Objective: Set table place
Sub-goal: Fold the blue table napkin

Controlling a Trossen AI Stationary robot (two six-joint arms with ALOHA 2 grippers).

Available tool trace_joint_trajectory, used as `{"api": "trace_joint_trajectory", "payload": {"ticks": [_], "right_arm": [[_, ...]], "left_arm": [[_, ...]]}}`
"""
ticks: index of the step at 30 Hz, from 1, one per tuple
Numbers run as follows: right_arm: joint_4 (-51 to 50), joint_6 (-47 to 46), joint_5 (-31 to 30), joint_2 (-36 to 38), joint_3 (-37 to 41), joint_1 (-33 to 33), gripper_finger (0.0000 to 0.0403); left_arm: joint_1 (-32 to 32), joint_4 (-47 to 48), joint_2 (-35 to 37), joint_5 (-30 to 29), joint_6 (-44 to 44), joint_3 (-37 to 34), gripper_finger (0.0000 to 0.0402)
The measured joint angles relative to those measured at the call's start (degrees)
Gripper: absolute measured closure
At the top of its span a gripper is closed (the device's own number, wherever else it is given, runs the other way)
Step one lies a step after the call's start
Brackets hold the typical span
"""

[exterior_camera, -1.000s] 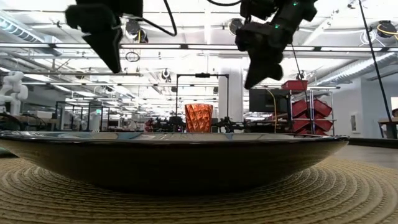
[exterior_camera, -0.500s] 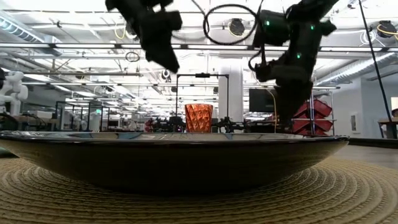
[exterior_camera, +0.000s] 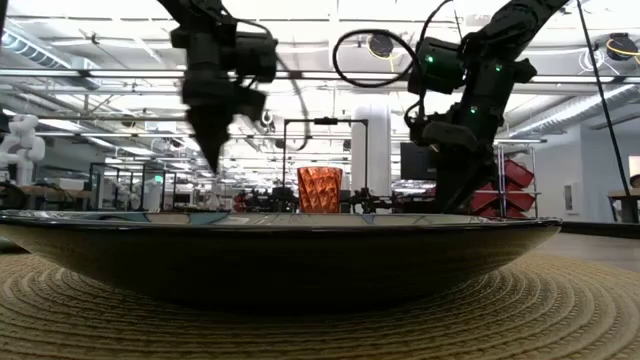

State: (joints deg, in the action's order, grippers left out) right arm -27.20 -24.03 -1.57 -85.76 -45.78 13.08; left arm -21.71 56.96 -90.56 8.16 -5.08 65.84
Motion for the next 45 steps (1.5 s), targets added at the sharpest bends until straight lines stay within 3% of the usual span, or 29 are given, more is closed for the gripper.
{"api": "trace_joint_trajectory", "payload": {"ticks": [3,9,12,15,17,33,45], "right_arm": [[3.19,0.94,-0.04,0.0,0.0,-0.77,0.0219],[6.06,-0.62,0.66,-0.01,-0.02,-0.79,0.0246],[6.27,-0.58,1.51,-1.17,-0.02,-0.78,0.029],[8.43,0.6,1.45,-2.42,-0.02,-0.79,0.037],[10.54,1.39,0.97,-2.83,-0.02,-0.83,0.0391],[18.02,0.82,3.78,-13.37,-0.5,1.15,0.0403],[16.84,3.95,3.83,-14.14,-3.27,7.36,0.0403]], "left_arm": [[1.88,4.59,0.44,0.1,0.04,-1.79,0.0256],[5.54,-0.08,0.58,2.35,1.71,-7.58,0.0256],[5.86,-3.15,0.17,2.24,3.54,-10.67,0.0256],[6.53,-6.68,0.18,2.32,4.83,-13.67,0.0257],[7.13,-8.65,0.17,2.3,5.82,-15.09,0.0257],[11.61,-13.46,0.37,1.33,11.16,-20.29,0.0257],[20.99,-12.49,0.41,5.05,21.39,-20.43,0.0256]]}}
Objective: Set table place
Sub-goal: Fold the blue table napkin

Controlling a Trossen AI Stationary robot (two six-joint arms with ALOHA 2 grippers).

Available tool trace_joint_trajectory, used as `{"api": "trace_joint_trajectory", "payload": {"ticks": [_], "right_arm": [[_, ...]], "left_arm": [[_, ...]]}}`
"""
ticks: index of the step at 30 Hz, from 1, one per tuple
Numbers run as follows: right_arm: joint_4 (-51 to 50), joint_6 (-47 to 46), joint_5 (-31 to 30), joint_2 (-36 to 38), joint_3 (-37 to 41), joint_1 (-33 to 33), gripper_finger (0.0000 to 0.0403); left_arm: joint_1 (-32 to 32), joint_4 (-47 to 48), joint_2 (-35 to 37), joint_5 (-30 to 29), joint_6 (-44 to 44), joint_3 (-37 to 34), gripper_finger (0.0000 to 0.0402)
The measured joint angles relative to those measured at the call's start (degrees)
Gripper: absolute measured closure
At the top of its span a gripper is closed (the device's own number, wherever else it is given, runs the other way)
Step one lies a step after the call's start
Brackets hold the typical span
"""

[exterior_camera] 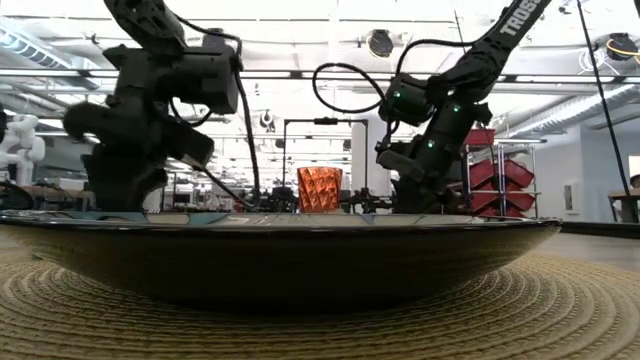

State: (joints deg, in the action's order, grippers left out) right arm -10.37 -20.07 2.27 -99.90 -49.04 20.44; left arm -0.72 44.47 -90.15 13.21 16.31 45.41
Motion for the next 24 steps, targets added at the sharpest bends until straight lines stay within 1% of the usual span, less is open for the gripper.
{"api": "trace_joint_trajectory", "payload": {"ticks": [4,6,8,9,12,17,18,20,21,24], "right_arm": [[-0.5,0.93,0.74,-0.13,-0.66,1.41,0.0403],[-2.05,1.07,0.75,-0.06,-1.19,1.17,0.0403],[-6.0,1.74,2.58,0.69,-2.1,0.25,0.0403],[-8.43,2.22,3.04,1.22,-2.89,-0.48,0.0403],[-13.84,3.24,2.69,4.23,-6.69,-3.11,0.0403],[-18.48,4.31,0.65,8.88,-12.76,-7.13,0.0403],[-17.7,3.44,1.32,9.7,-13.95,-7.94,0.0403],[-14.67,1.44,4.87,10.34,-15.36,-10.0,0.0403],[-11.63,0.58,6.37,10.11,-15.38,-11.81,0.0403],[-1.36,0.11,7.9,7.14,-15.24,-17.63,0.0403]], "left_arm": [[3.44,-0.21,-0.02,0.55,2.79,0.0,0.0256],[4.83,0.03,-0.09,-0.48,2.87,0.64,0.0256],[6.01,0.32,0.2,-3.79,2.65,1.94,0.0257],[6.48,0.55,0.94,-6.47,2.33,2.69,0.0257],[7.21,2.37,4.22,-13.11,1.41,6.15,0.0257],[7.86,8.94,10.29,-19.01,2.45,11.28,0.0257],[8.11,10.26,11.83,-19.72,2.84,11.75,0.0257],[9.13,13.21,14.59,-19.74,4.34,11.93,0.0257],[9.87,14.69,15.69,-19.72,5.04,11.93,0.0257],[13.57,18.96,18.79,-20.37,7.56,10.66,0.0257]]}}
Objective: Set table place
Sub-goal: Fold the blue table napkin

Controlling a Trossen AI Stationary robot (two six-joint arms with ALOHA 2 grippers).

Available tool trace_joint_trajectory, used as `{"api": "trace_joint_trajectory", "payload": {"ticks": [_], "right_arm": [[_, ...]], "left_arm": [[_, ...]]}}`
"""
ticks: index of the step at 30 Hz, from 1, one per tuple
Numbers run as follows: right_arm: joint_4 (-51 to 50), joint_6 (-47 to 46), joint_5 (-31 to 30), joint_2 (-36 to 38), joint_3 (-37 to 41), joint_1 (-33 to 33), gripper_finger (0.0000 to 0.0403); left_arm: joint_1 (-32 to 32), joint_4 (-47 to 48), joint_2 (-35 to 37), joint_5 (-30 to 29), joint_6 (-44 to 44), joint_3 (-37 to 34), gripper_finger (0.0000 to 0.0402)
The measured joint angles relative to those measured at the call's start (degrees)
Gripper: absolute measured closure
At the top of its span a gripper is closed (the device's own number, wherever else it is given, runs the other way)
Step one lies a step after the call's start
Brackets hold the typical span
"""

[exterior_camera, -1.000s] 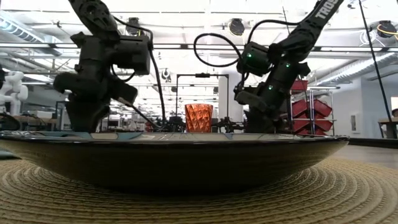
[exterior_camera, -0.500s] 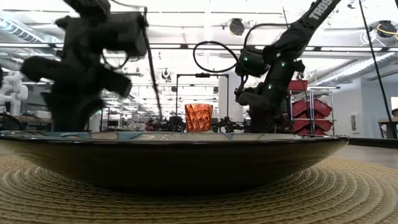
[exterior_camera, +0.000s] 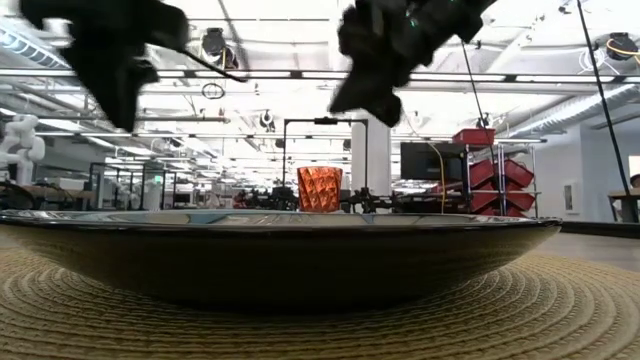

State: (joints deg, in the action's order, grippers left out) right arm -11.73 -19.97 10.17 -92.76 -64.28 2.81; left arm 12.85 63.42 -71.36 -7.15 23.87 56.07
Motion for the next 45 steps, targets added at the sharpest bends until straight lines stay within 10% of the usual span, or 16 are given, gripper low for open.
{"api": "trace_joint_trajectory", "payload": {"ticks": [6,18,45], "right_arm": [[19.79,1.2,0.2,-8.27,-0.81,-6.62,0.0383],[14.06,0.63,-0.27,-27.23,-20.28,-8.69,0.0245],[-9.34,1.13,-7.3,-48.51,-53.09,-16.57,0.0253]], "left_arm": [[7.83,-0.04,3.89,-2.16,4.99,-6.39,0.0256],[16.83,-6.55,1.41,-3.66,12.2,-17.44,0.0256],[20.78,-14.97,-5.15,-6.01,11.79,-22.24,0.0256]]}}
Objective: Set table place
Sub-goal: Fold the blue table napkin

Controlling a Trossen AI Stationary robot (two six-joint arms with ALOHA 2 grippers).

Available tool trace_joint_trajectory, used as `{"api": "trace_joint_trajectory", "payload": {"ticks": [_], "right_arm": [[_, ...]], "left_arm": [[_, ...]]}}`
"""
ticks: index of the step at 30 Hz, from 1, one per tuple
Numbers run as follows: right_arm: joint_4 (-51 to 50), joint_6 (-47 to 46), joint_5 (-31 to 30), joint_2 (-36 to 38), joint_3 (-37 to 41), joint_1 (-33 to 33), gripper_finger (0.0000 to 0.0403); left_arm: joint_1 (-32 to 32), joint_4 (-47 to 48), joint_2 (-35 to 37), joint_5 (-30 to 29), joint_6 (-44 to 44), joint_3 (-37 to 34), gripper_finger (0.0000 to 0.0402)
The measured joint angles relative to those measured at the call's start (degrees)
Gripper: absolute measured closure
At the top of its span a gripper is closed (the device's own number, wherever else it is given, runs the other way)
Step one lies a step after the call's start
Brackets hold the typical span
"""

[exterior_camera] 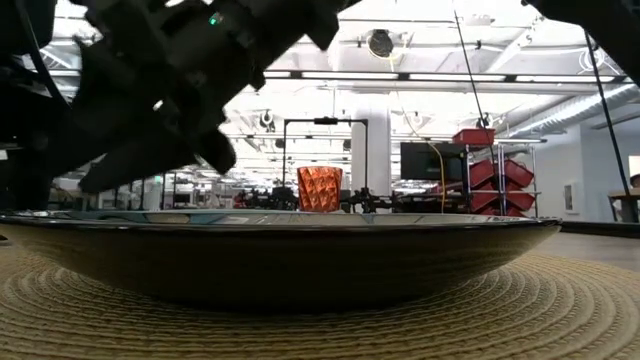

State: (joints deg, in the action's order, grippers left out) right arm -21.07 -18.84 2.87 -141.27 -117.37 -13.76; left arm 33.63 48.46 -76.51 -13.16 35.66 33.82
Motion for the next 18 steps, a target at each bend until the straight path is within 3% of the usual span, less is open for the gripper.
{"api": "trace_joint_trajectory", "payload": {"ticks": [18], "right_arm": [[-3.05,-1.83,0.18,-2.19,0.14,-0.78,0.0243]], "left_arm": [[-0.16,-0.07,0.01,-0.69,0.07,0.0,0.0256]]}}
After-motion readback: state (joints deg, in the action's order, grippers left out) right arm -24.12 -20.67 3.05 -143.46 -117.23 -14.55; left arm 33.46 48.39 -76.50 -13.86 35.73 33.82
